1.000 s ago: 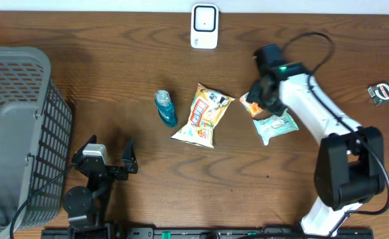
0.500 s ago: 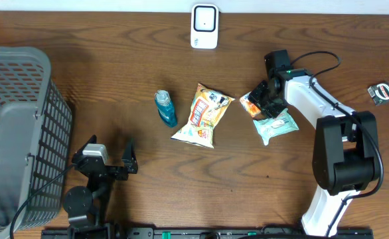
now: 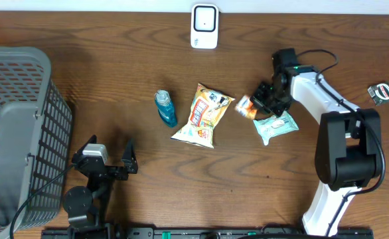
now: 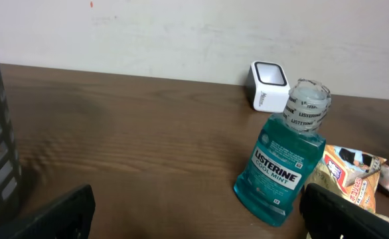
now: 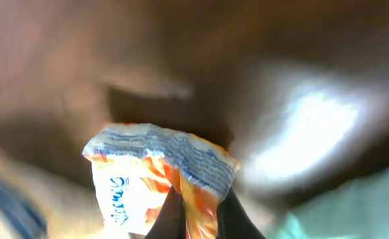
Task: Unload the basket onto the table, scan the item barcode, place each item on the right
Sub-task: 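Reach the right gripper to the Kleenex pack and grasp it, then carry the Kleenex pack up to the barcode scanner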
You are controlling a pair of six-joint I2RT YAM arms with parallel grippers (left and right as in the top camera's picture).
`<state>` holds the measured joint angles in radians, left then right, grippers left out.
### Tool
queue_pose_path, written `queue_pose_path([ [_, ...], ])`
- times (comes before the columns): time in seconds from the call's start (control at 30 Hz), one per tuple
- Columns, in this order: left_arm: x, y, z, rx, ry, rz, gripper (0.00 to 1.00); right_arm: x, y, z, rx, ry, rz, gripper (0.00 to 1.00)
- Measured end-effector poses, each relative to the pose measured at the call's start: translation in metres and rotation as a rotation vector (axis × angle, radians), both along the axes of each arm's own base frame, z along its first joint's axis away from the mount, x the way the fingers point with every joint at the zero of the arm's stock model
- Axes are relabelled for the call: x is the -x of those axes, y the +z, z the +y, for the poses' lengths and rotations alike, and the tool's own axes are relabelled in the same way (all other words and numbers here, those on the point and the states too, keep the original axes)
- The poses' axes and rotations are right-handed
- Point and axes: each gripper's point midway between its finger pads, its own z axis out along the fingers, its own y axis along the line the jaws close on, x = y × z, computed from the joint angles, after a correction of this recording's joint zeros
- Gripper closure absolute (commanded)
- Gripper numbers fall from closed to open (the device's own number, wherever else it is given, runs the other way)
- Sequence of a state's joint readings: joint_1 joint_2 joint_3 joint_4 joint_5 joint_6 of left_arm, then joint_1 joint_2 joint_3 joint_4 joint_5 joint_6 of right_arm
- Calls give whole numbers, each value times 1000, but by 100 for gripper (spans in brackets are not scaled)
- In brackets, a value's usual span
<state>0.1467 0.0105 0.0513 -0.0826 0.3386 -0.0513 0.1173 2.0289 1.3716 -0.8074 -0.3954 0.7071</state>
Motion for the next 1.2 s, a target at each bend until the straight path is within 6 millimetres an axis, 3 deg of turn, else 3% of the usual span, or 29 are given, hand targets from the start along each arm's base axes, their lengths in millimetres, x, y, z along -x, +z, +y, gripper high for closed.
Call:
queue_pose_path([
  [0.17, 0, 0, 0, 0, 0, 0, 2, 22, 36, 27, -332, 95, 62, 98],
  [0.3, 0, 0, 0, 0, 0, 0, 2, 55, 69, 43, -558, 89, 202, 99],
  [0.43, 0, 0, 0, 0, 0, 0, 2, 84, 92, 50, -644, 34, 379, 99],
  [0.57, 0, 0, 0, 0, 0, 0, 2, 99, 107, 52, -683, -16, 492, 98],
  [0.77, 0, 0, 0, 0, 0, 0, 2, 93, 105, 53, -694, 12, 437, 99],
  [1.0, 0, 0, 0, 0, 0, 0, 2, 66, 106, 57, -751, 297, 43, 99],
  [1.2, 0, 0, 0, 0, 0, 0, 2, 8, 111, 60, -601, 581, -390, 99],
])
